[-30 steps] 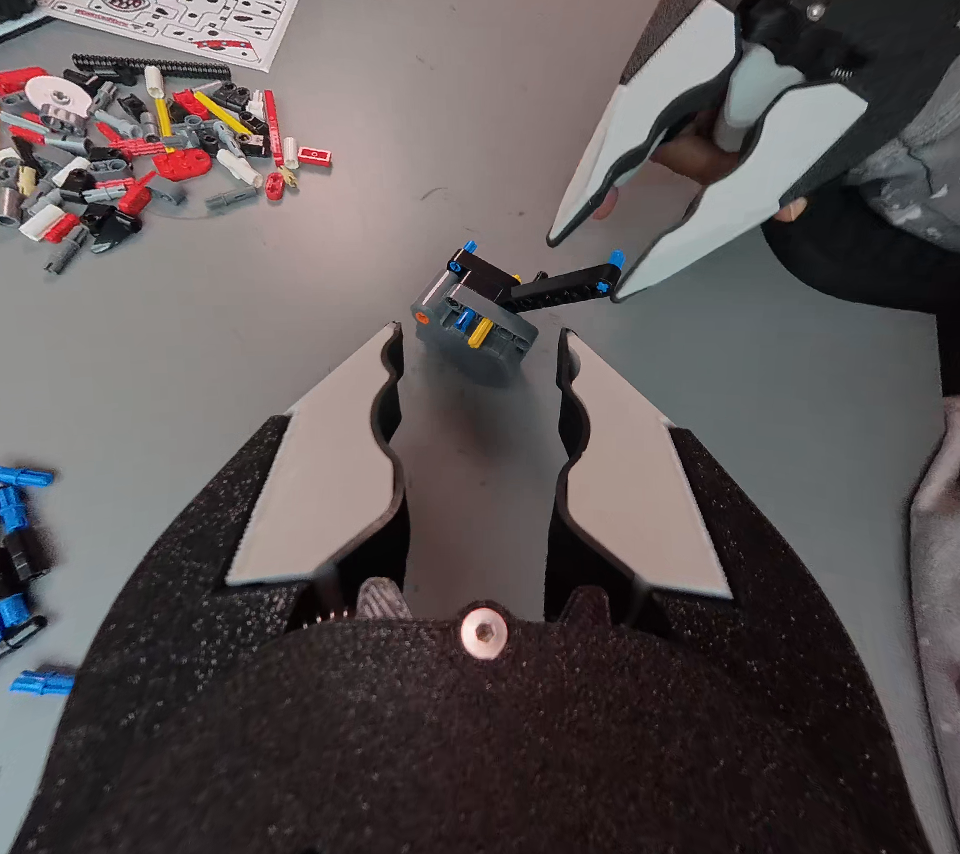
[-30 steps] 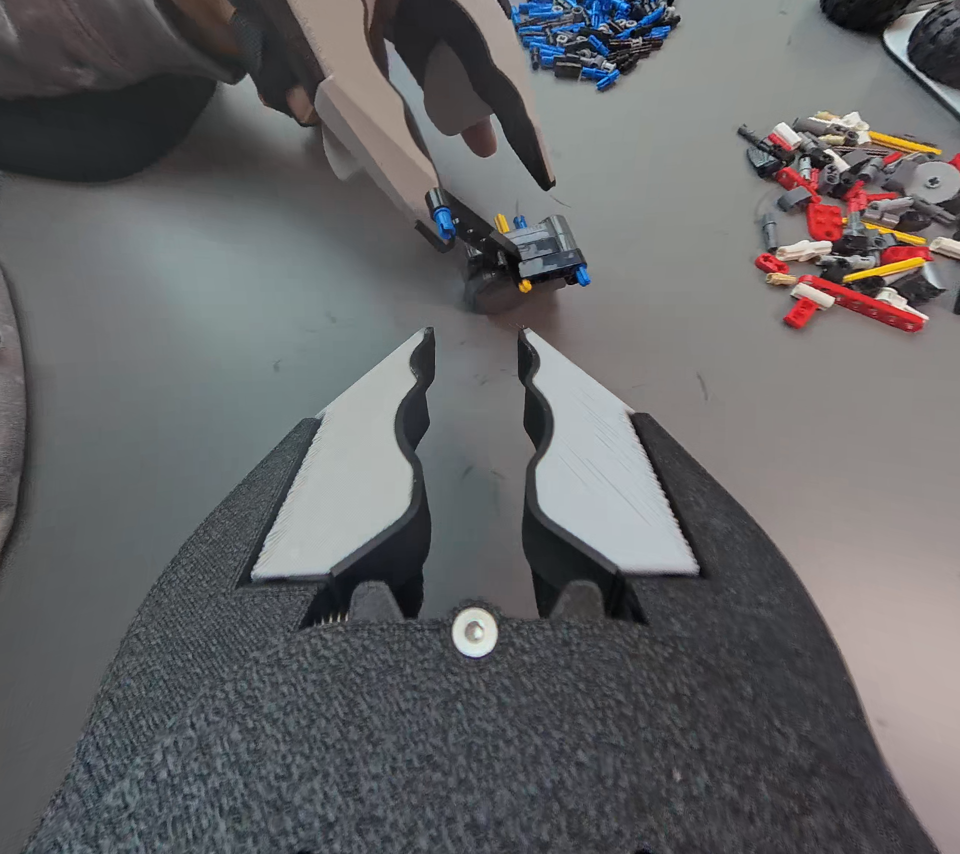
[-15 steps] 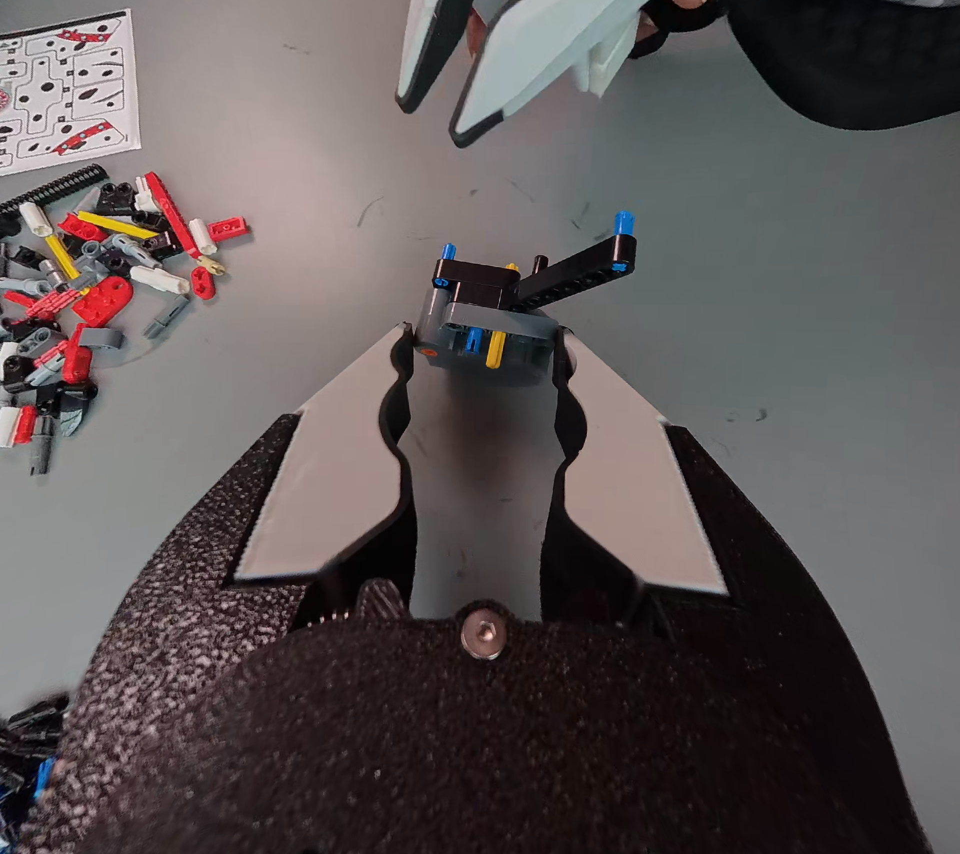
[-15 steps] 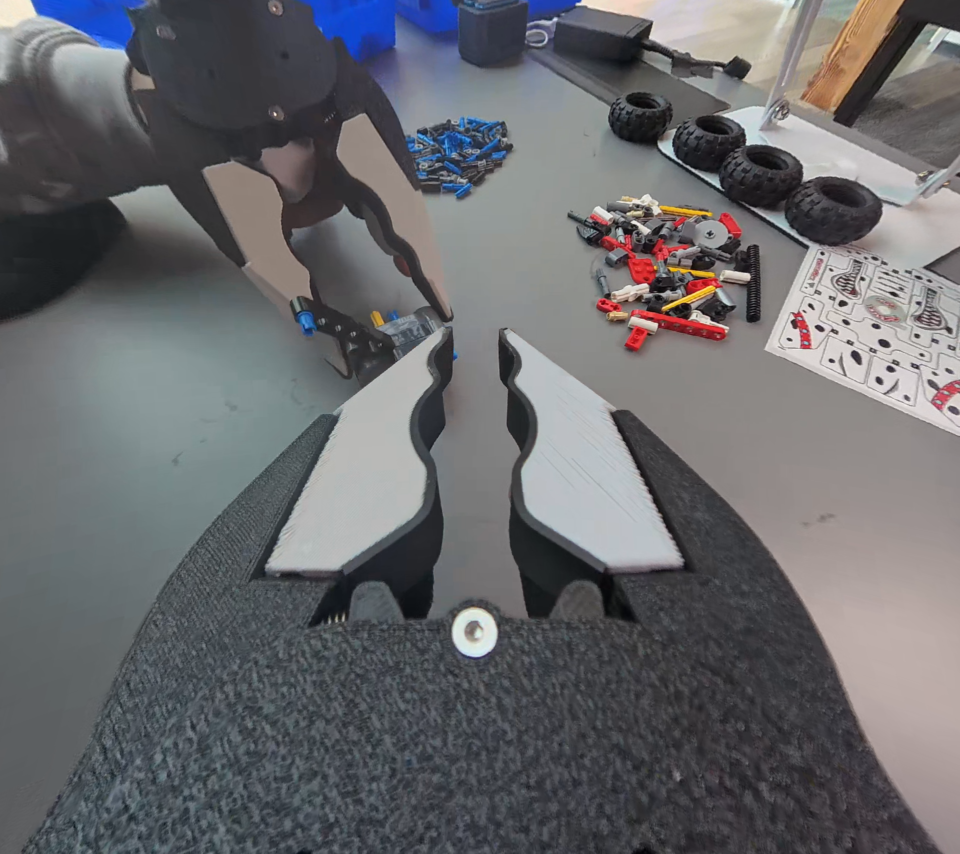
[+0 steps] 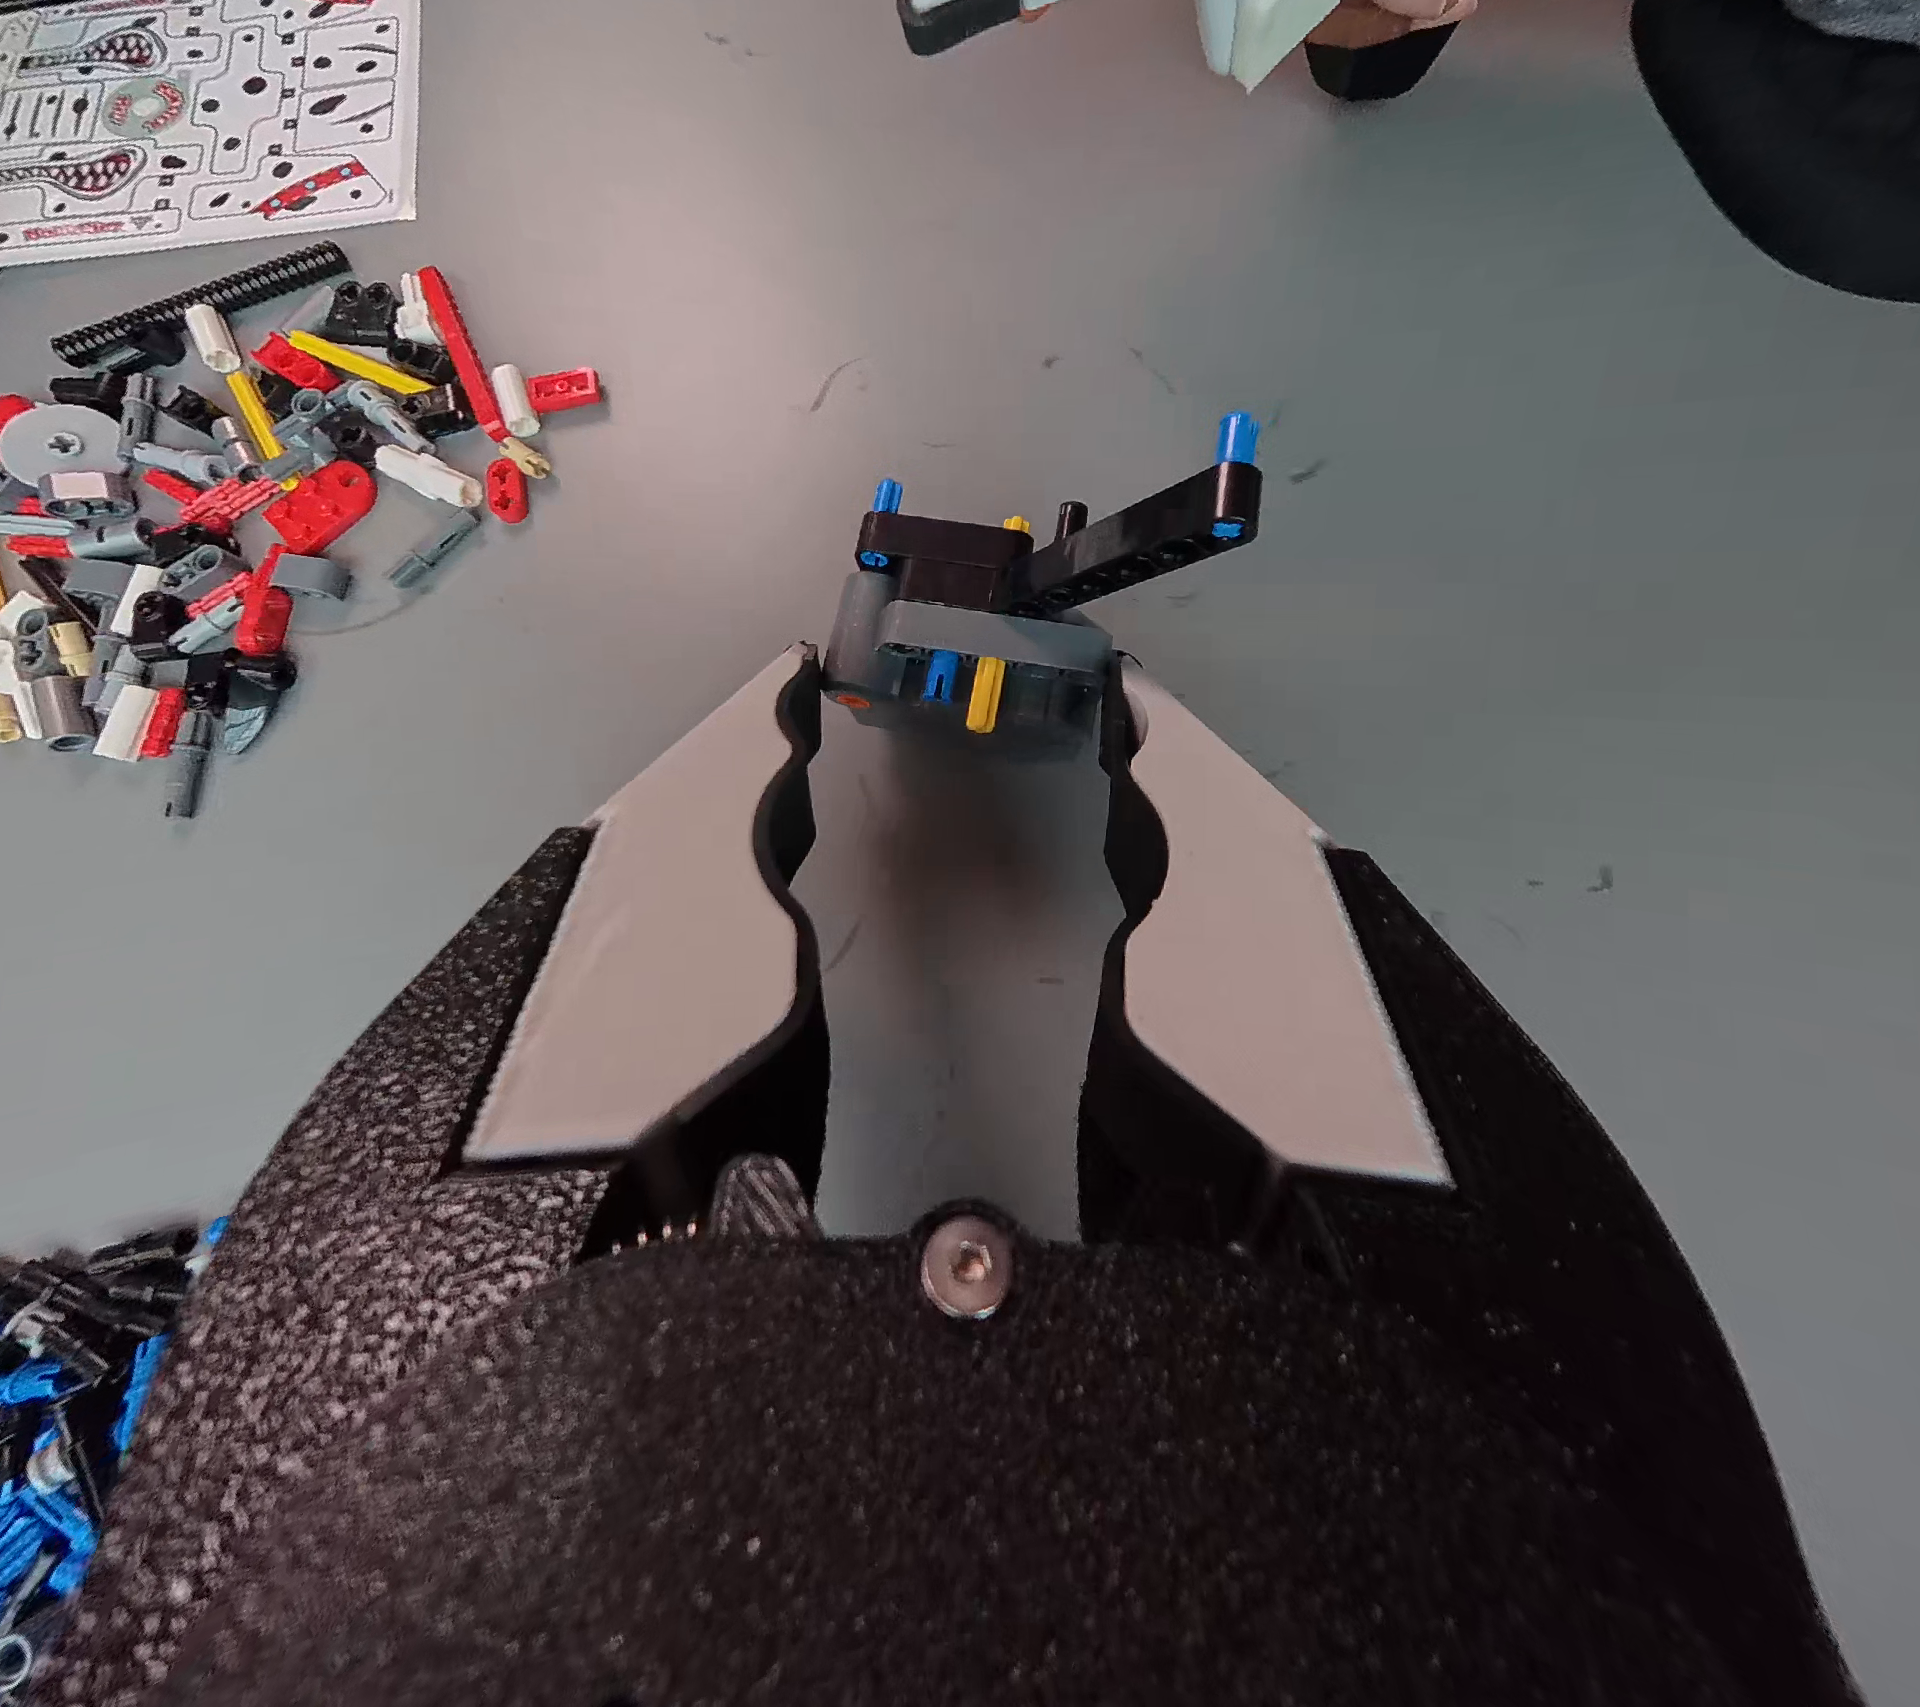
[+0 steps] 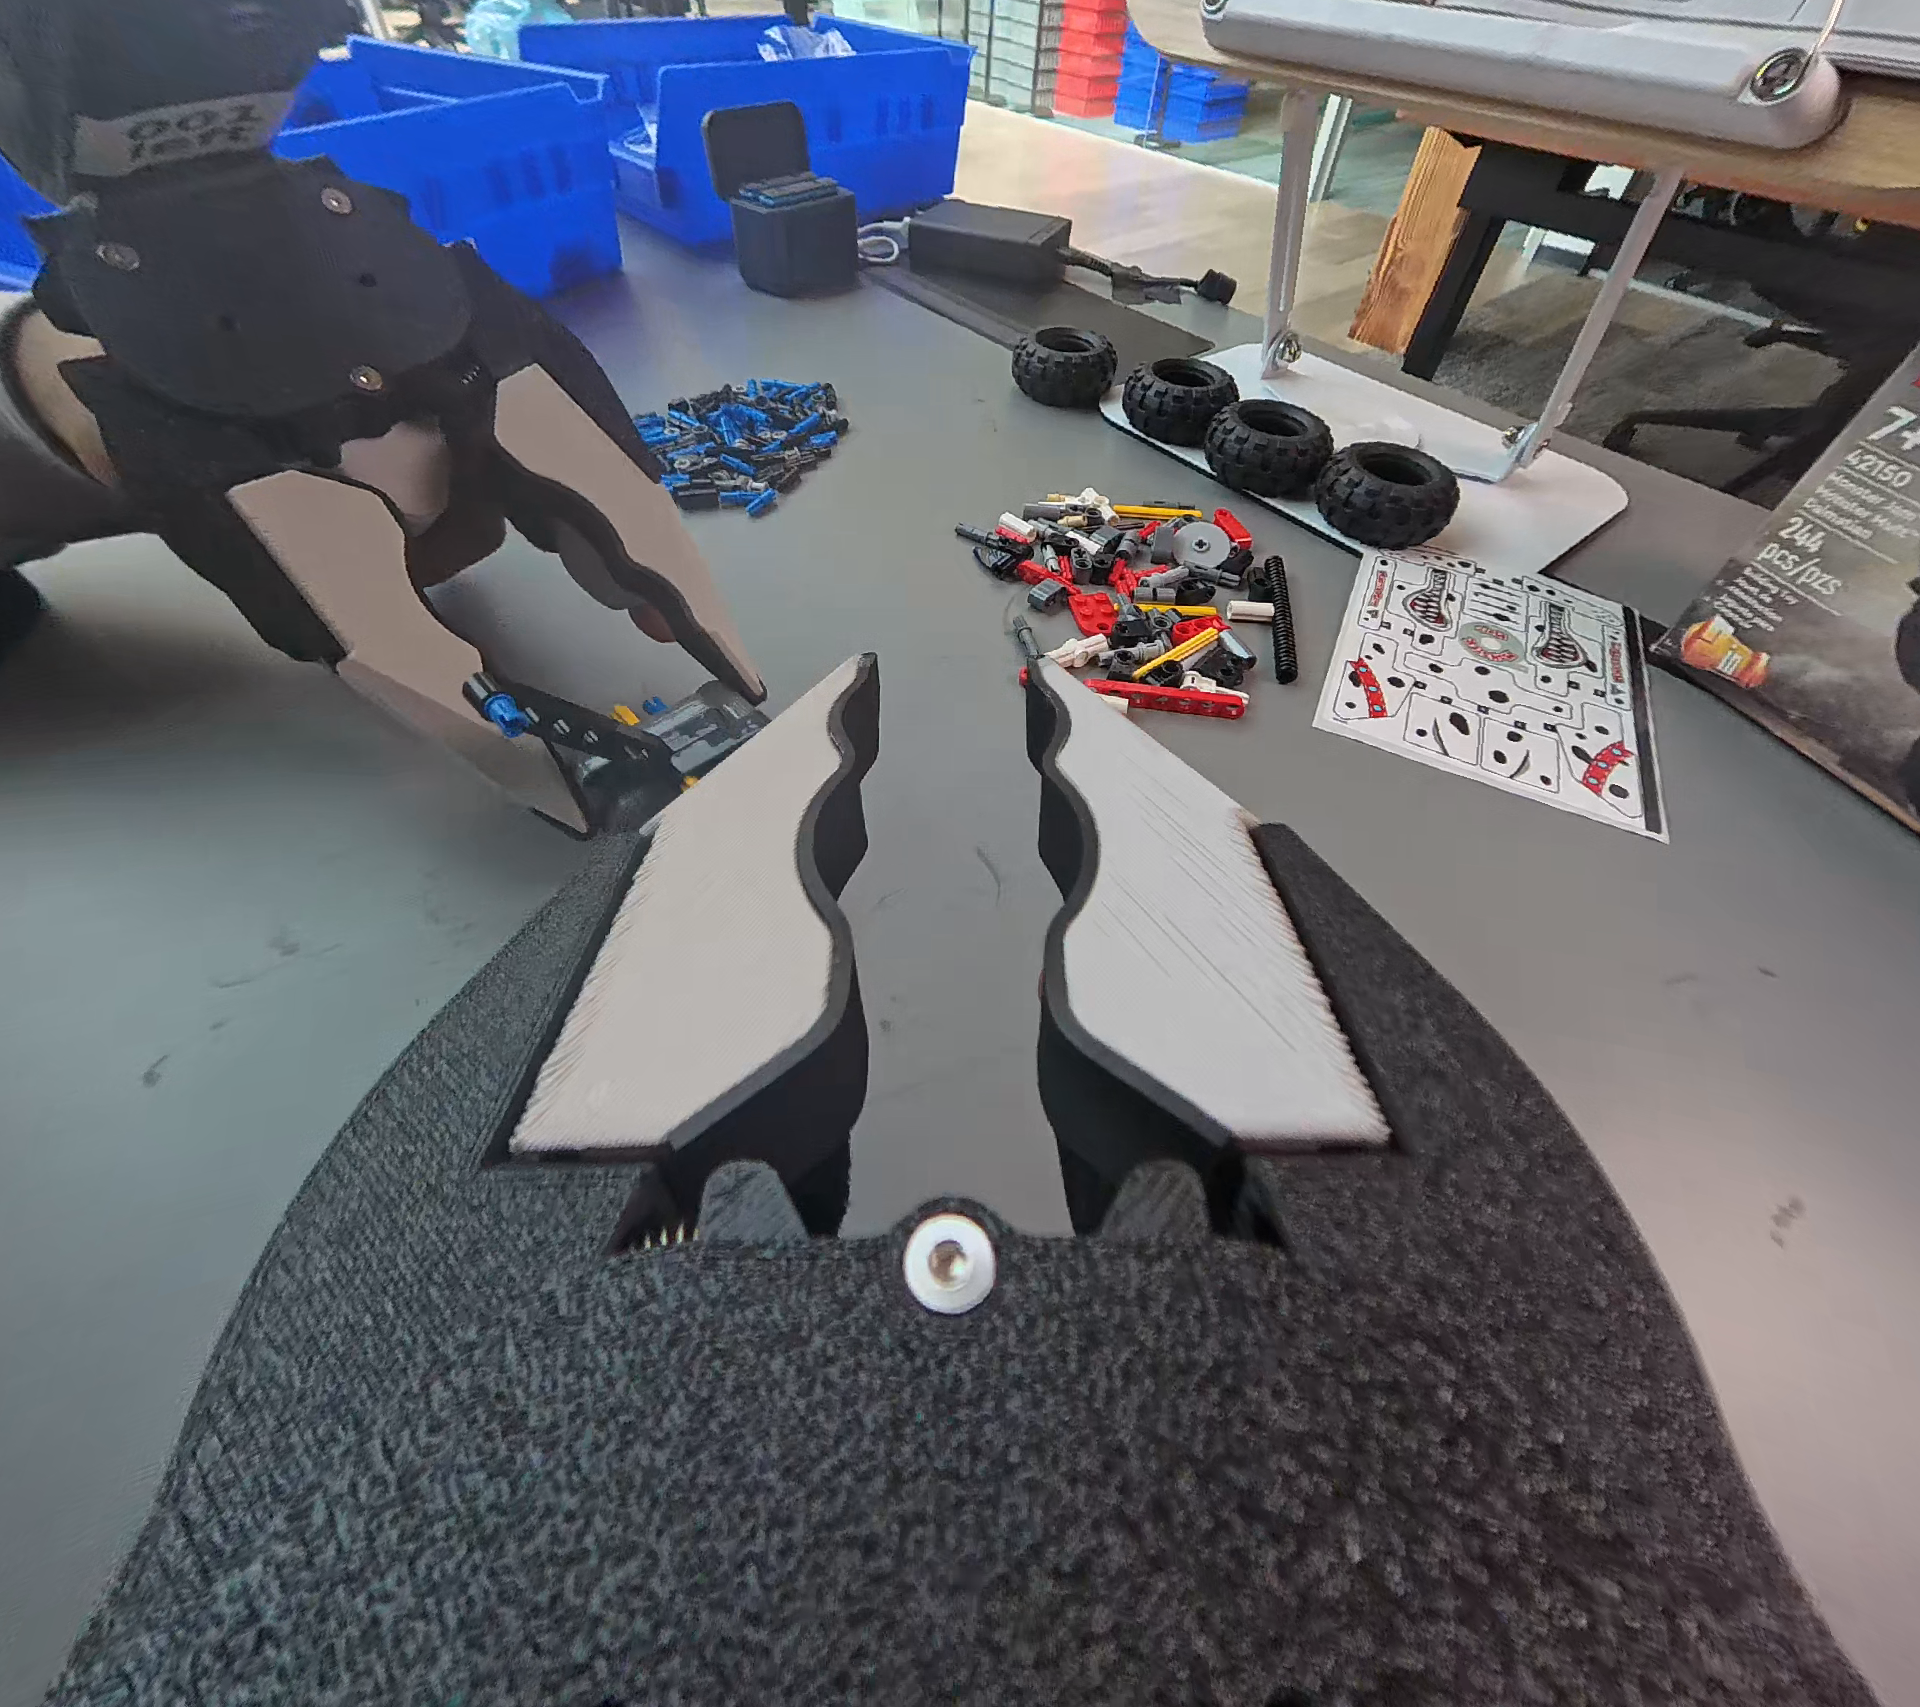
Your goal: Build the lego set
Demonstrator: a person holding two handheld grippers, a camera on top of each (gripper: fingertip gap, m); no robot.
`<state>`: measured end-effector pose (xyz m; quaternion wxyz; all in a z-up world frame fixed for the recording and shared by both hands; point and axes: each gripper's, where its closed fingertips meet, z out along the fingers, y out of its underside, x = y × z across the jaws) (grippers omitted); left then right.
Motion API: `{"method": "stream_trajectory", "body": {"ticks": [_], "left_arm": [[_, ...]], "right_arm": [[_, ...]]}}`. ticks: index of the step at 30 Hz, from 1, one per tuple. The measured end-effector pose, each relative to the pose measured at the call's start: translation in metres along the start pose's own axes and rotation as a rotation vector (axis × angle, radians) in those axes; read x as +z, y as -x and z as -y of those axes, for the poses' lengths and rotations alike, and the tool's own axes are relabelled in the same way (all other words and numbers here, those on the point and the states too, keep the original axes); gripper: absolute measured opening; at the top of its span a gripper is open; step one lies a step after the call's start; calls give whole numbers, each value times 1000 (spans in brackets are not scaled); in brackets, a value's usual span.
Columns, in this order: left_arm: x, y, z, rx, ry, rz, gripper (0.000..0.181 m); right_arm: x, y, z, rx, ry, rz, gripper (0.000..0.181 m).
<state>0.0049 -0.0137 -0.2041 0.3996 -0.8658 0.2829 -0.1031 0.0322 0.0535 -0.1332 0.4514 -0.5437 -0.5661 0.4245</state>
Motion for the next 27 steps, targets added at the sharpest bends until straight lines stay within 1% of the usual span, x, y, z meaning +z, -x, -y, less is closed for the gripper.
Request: {"method": "stream_trajectory", "body": {"ticks": [1, 3, 6, 7, 9, 11, 13, 14, 16, 17, 20, 21, 22, 25, 27], "left_arm": [[-2, 3, -2, -4, 1, 11, 54], [-4, 9, -4, -15, -6, 32, 56], [-14, 12, 0, -45, -49, 29, 71], [-22, 15, 7, -63, -89, 30, 75], [-44, 31, 30, -112, -209, 46, 72], [-70, 66, 56, -164, -343, 134, 68], [-96, 115, 80, -207, -453, 284, 67], [-110, 142, 92, -235, -504, 368, 72], [-137, 196, 111, -279, -601, 524, 73], [-148, 219, 117, -300, -626, 584, 73], [-163, 280, 121, -382, -611, 706, 71], [-165, 295, 120, -405, -599, 733, 68], [-166, 306, 120, -418, -592, 752, 65], [-162, 326, 121, -440, -567, 764, 51], [-154, 335, 122, -456, -548, 747, 44]], "right_arm": [[0, 0, 0, -11, 2, -7, 29], [0, -2, 1, -27, -1, -24, 29], [1, -16, 6, -45, -19, -83, 29], [2, -25, 11, -53, -28, -113, 29], [11, -50, 28, -91, -27, -180, 28], [24, -84, 57, -138, -29, -258, 24], [46, -121, 91, -209, -23, -327, 26], [60, -140, 109, -243, -15, -360, 28], [91, -177, 139, -289, -13, -424, 30], [108, -195, 149, -295, -1, -447, 34], [152, -236, 159, -262, 54, -488, 41], [162, -243, 159, -262, 65, -498, 41], [168, -245, 160, -279, 67, -503, 35], [165, -248, 163, -375, 45, -563, 20], [153, -255, 161, -337, 18, -605, 11]]}}
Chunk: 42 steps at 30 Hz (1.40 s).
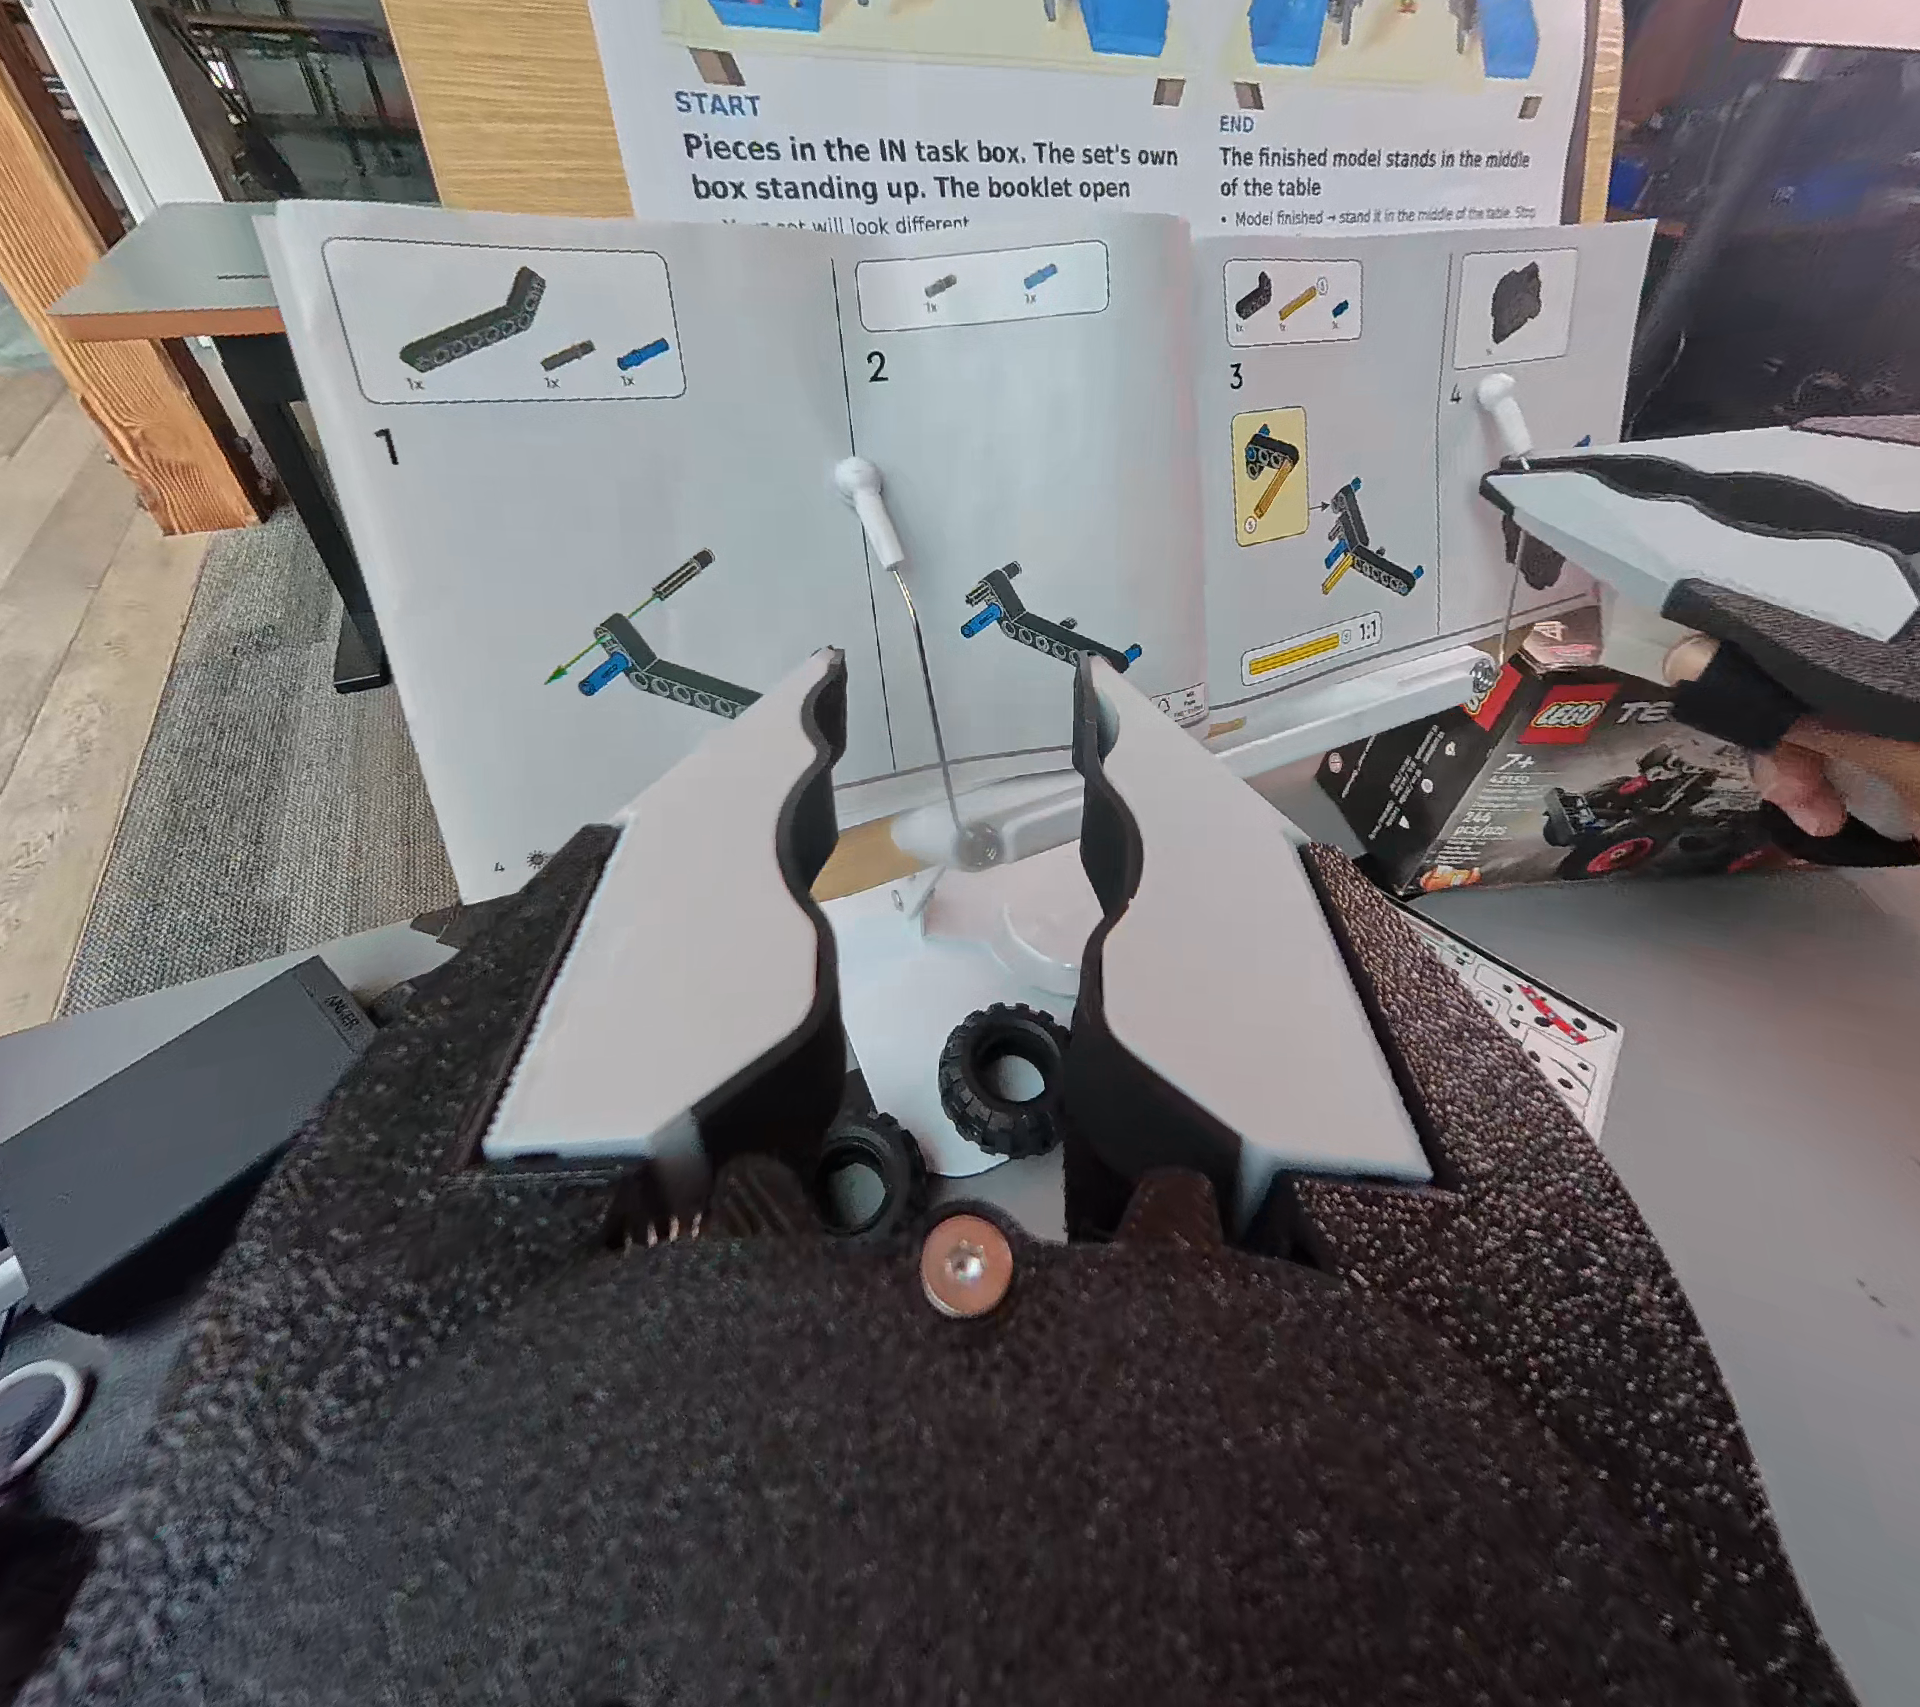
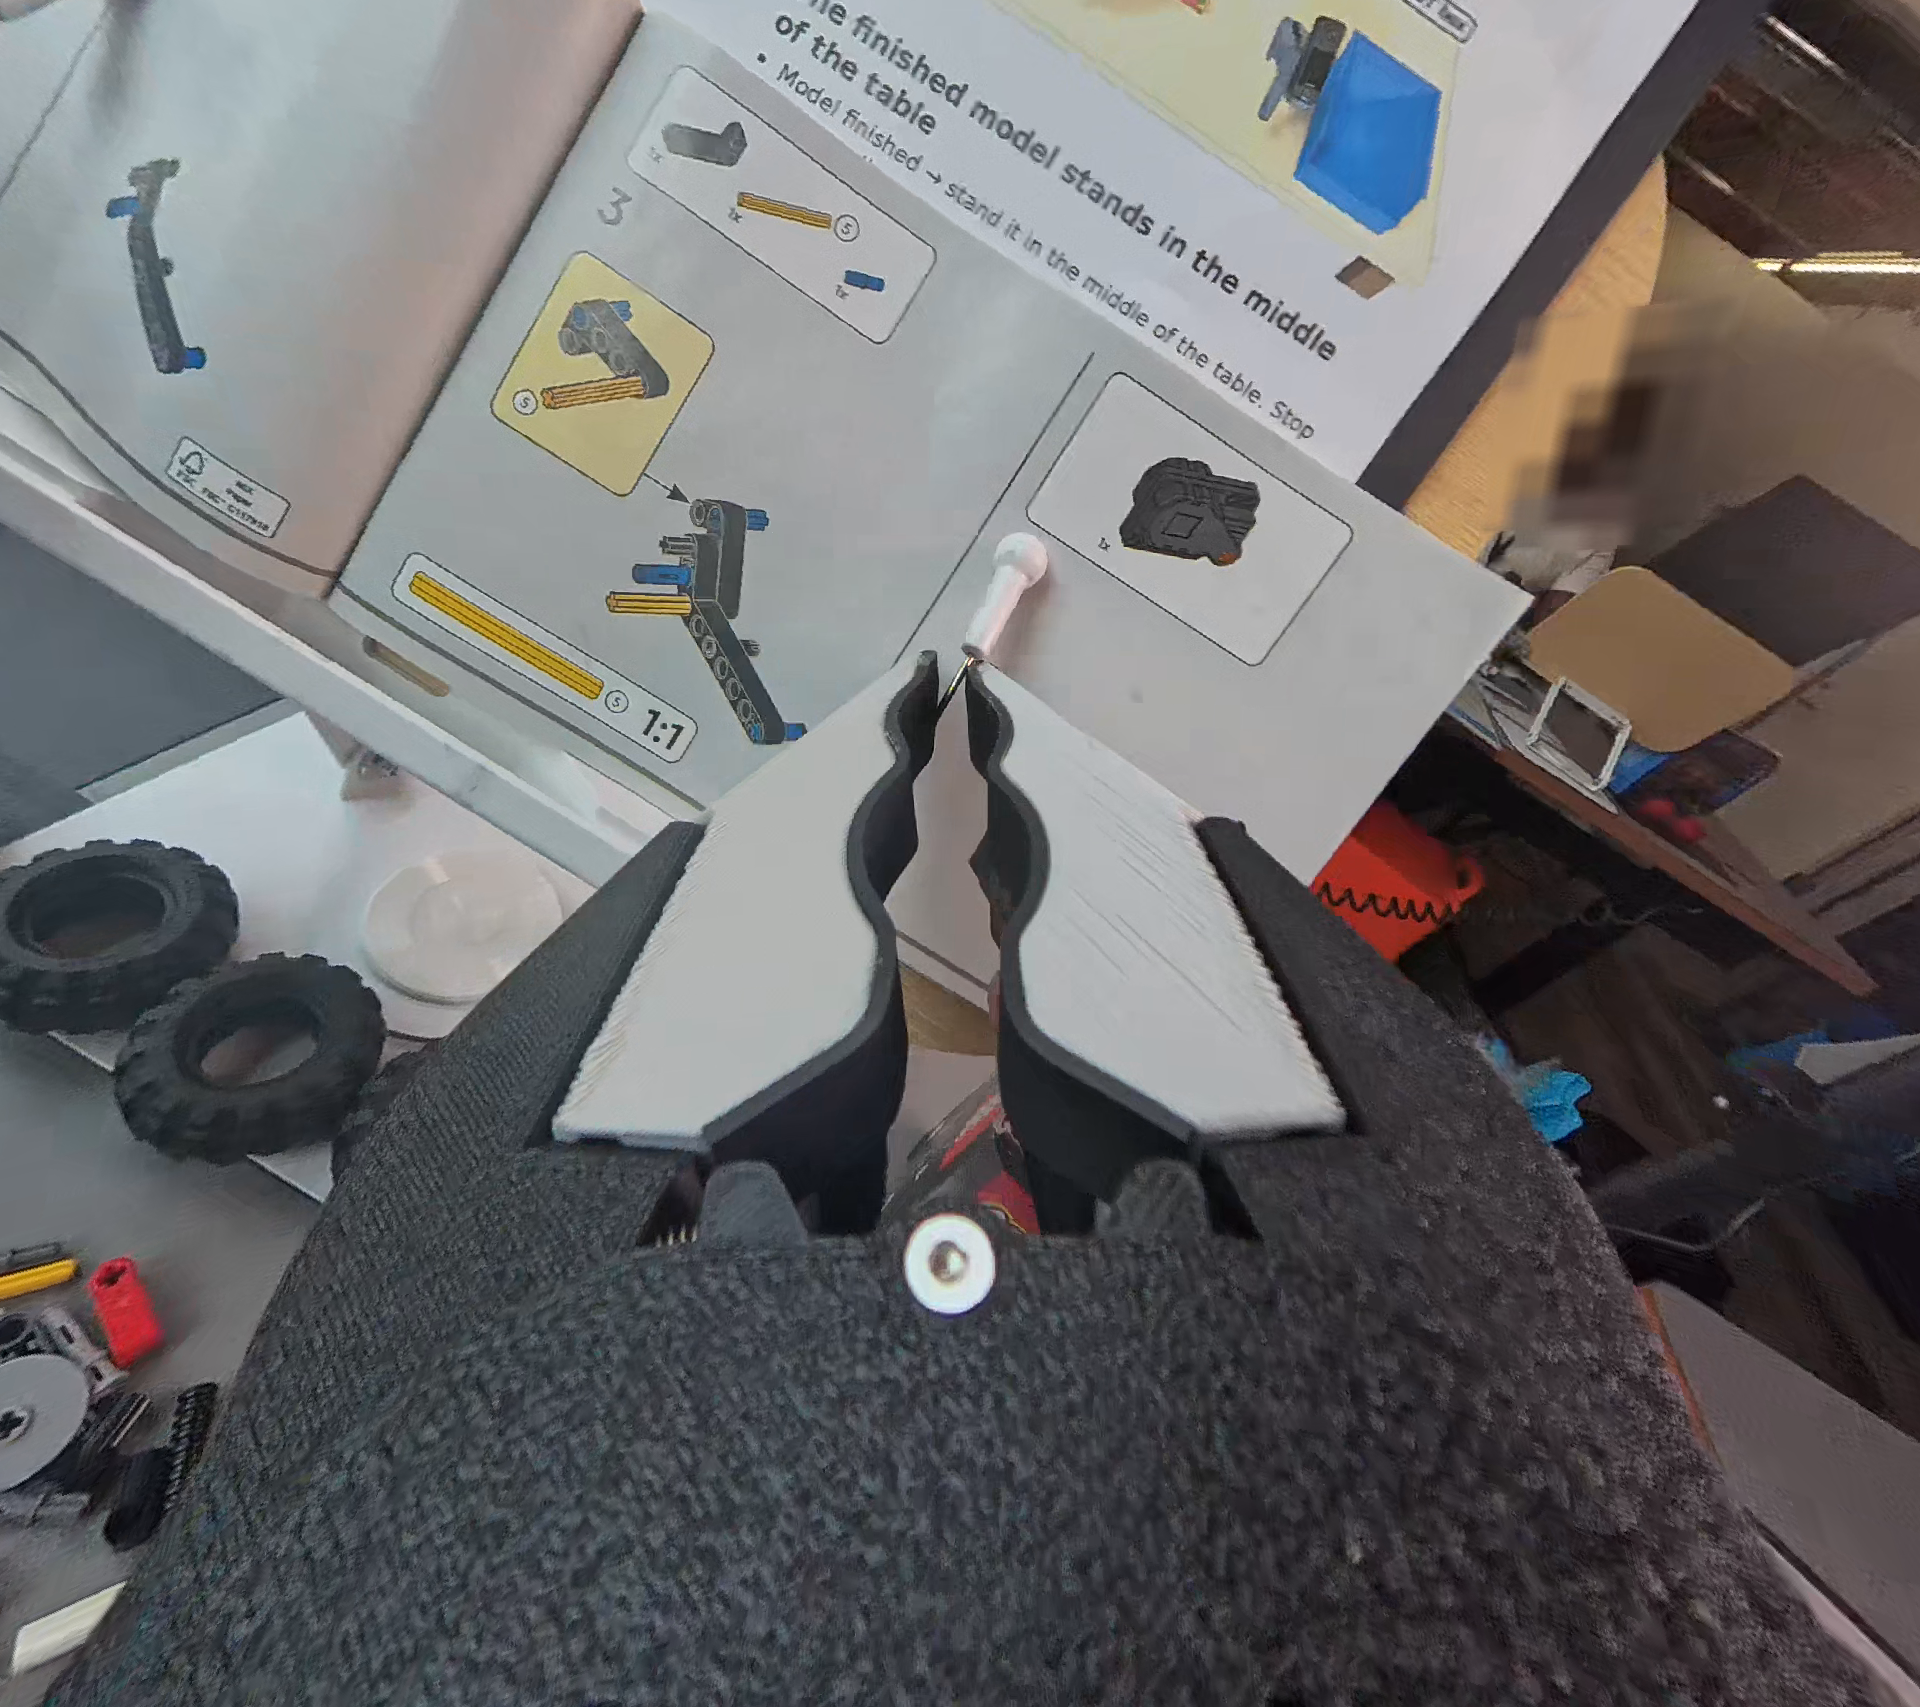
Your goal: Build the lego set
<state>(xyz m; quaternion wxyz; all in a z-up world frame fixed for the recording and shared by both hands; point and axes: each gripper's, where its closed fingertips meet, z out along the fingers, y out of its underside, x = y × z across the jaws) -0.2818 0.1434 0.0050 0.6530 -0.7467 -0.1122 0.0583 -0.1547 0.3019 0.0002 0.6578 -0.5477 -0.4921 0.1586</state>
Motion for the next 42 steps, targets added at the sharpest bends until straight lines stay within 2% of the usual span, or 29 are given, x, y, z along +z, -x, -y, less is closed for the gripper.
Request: {"method": "stream_trajectory", "body": {"ticks": [1, 6, 10, 12, 18, 22, 24, 28, 32, 36, 40, 42], "left_arm": [[6, 0, -2, -5, 17, -2, 43], [33, -3, -10, -5, 62, 27, 36], [38, 9, -19, 73, 76, 133, 3], [36, 15, -20, 74, 65, 145, 3], [23, 35, -35, -1, 64, 158, 9], [15, 41, -49, -134, 54, 123, 15], [13, 42, -55, -224, 43, 102, 19], [6, 44, -69, -403, 43, 48, 29], [-8, 49, -85, -331, 75, 92, 28], [-26, 43, -77, -277, 40, 71, 31], [-36, 25, -54, -166, -4, 32, 32], [-34, 7, -42, -113, -14, -5, 33]], "right_arm": [[-4, -7, -4, 52, 1, -9, 6], [-23, -25, -44, 219, 87, -46, 14], [-36, -21, -60, 401, 100, -10, 17], [-40, -18, -62, 522, 84, 33, 18], [-51, -8, -82, 709, 97, 102, 28], [-67, -15, -88, 647, 66, 22, 32], [-73, -23, -76, 543, 25, -34, 36], [-61, -21, -37, 394, -15, 1, 50], [-25, -13, -16, 285, 48, 26, 79], [5, -15, -13, 237, 100, -56, 100], [10, -8, -12, 256, 96, -113, 96], [9, -3, -11, 260, 77, -113, 75]]}}
